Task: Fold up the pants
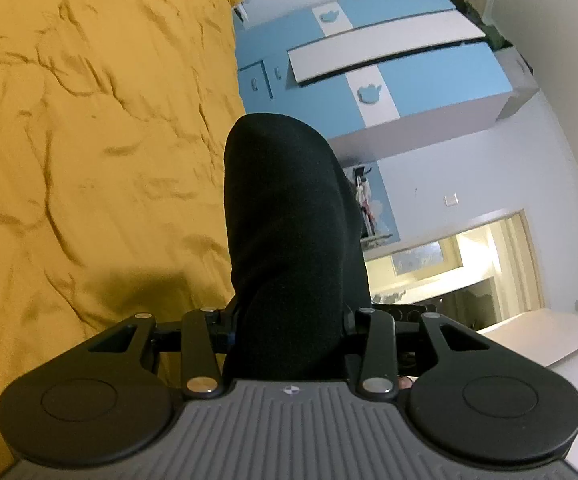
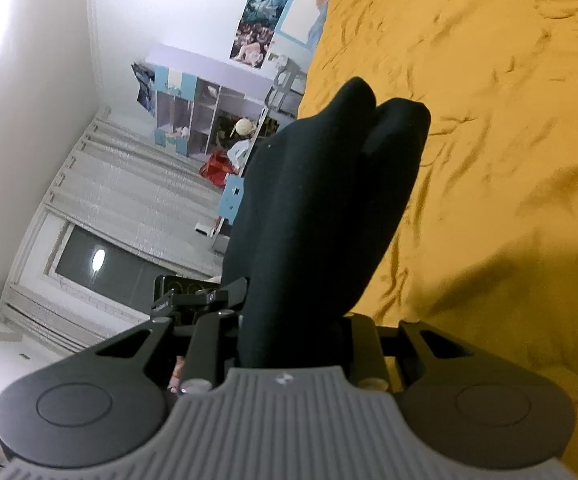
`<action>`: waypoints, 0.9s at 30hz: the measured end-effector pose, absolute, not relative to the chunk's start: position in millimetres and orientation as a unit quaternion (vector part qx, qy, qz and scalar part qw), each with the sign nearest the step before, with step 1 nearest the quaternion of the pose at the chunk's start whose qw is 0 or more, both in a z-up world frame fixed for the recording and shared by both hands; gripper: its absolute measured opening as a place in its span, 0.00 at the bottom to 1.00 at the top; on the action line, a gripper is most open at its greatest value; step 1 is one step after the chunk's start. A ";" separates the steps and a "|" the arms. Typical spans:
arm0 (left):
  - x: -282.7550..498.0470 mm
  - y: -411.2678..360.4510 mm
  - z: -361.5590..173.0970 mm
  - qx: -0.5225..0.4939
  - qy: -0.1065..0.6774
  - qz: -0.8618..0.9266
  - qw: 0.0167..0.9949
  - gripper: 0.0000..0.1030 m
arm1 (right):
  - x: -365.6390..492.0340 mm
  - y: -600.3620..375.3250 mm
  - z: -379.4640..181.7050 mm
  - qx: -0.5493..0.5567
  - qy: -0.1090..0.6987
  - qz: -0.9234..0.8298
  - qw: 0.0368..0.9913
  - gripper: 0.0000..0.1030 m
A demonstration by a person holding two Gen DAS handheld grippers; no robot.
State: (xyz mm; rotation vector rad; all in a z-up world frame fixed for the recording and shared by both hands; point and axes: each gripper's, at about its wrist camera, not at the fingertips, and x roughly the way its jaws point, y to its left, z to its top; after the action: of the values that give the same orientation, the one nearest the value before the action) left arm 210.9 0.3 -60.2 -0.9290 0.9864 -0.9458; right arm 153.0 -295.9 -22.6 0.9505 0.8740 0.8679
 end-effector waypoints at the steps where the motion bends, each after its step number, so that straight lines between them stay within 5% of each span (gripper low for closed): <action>1: 209.2 -2.2 -61.7 -0.411 0.442 -0.422 0.676 0.44 | 146.1 -303.1 -25.3 0.432 0.393 0.388 0.713 0.20; 16: 223.2 -81.2 -74.6 -0.386 0.487 -0.439 0.649 0.44 | 112.0 -390.2 -42.1 0.462 0.387 0.341 0.721 0.20; 27: 287.3 -160.1 -41.3 -0.408 0.450 -0.470 0.640 0.44 | 176.5 -484.0 16.7 0.411 0.383 0.330 0.759 0.20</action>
State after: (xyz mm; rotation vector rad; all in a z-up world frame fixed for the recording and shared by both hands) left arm 287.3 -160.1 -41.3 -0.9302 1.0269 -1.0719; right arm 176.5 -484.0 16.7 0.8948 0.8337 0.7185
